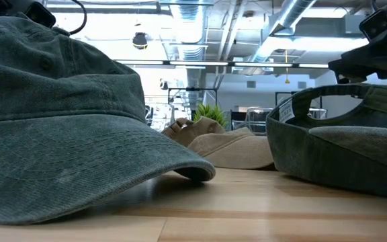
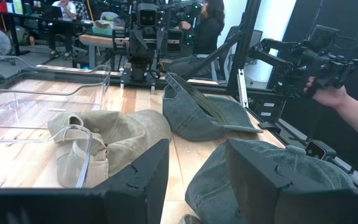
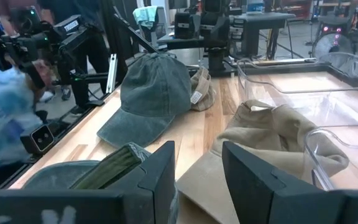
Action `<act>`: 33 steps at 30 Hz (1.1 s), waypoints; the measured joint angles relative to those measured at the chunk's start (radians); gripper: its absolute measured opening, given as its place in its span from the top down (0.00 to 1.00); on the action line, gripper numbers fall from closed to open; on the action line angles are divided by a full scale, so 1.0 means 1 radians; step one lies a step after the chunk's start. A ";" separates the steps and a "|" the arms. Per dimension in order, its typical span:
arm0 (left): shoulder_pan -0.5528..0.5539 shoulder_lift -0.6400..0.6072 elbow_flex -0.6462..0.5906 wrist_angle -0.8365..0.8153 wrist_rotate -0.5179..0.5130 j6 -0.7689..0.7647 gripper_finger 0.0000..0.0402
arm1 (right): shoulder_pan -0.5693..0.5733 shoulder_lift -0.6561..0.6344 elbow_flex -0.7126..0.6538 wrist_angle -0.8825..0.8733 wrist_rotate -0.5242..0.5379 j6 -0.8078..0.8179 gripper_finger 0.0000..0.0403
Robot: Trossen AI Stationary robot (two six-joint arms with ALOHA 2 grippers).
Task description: Pick & Place hat
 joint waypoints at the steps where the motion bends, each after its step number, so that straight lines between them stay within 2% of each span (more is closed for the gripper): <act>1: 0.000 0.000 0.000 0.000 0.000 0.000 0.61 | 0.000 0.000 0.000 0.009 0.000 0.000 0.69; 9: 0.000 0.000 0.000 0.000 0.000 0.000 0.61 | 0.000 0.000 0.000 0.218 -0.001 0.013 0.69; 13: 0.000 0.000 0.000 0.019 0.000 0.000 0.61 | 0.000 0.000 0.000 0.291 -0.001 0.081 0.69; 17: 0.000 0.000 0.000 0.028 0.000 0.000 0.61 | 0.000 0.000 0.000 0.353 -0.001 0.075 0.69; 23: 0.000 0.000 0.000 0.059 -0.023 0.000 0.61 | 0.000 0.000 0.000 0.371 0.002 0.071 0.69; 27: 0.000 0.000 0.000 0.077 -0.023 0.015 0.61 | 0.000 0.000 -0.002 0.380 0.048 0.027 0.69; 33: 0.000 0.008 0.000 0.137 -0.023 0.042 0.61 | 0.004 0.000 -0.048 0.422 0.052 -0.003 0.69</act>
